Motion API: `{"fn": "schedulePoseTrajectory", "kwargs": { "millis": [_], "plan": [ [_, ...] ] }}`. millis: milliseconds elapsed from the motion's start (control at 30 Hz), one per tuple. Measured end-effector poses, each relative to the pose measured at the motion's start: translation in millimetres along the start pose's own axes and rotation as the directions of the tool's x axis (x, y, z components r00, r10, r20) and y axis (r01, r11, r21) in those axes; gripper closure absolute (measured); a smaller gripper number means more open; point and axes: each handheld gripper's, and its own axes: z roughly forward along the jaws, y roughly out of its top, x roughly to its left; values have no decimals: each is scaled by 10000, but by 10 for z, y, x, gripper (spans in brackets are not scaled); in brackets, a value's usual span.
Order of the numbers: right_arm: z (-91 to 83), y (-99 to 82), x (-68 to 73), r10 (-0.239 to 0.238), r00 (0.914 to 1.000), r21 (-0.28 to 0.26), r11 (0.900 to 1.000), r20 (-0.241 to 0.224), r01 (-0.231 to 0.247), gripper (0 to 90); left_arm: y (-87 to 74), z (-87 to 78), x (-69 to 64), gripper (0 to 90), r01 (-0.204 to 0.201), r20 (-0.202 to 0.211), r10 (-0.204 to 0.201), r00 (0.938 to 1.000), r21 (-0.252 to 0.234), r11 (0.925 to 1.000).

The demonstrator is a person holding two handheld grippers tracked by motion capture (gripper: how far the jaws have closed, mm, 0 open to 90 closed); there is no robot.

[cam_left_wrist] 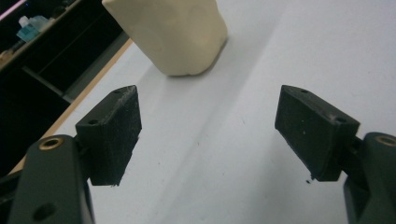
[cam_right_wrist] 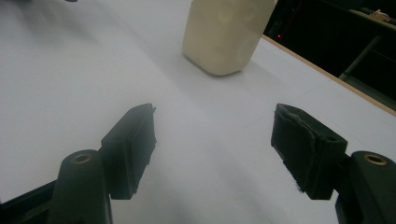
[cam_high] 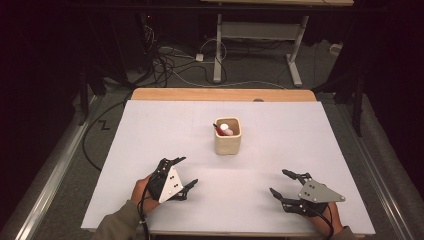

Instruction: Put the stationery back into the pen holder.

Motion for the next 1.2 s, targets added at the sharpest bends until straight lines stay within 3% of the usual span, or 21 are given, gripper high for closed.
{"fn": "schedulePoseTrajectory", "kwargs": {
  "millis": [400, 467, 600, 1067, 1200],
  "plan": [
    [-36, -17, 0, 70, 9999, 27, 10000, 128, -70, 308, -267, -166, -40, 223, 661, -15, -662, 9978, 757, 9949],
    [-41, -22, 5, 53, 9999, 60, 10000, 148, -54, 308, -285, -185, -38, 222, 620, -74, -616, 9981, 825, 9947],
    [-57, -15, 6, -26, 9998, 40, 10000, 221, 25, 308, -304, -203, -12, 222, 869, -138, -862, 9962, 706, 9937],
    [-78, -19, 24, -59, 9995, 85, 9999, 297, 57, 308, -291, -199, 12, 221, 782, -96, -778, 9969, 588, 9952],
    [-95, -33, 32, -73, 9994, 152, 9999, 332, 68, 308, -275, -190, 17, 221, 923, -29, -922, 9957, 422, 9948]
  ]
}}
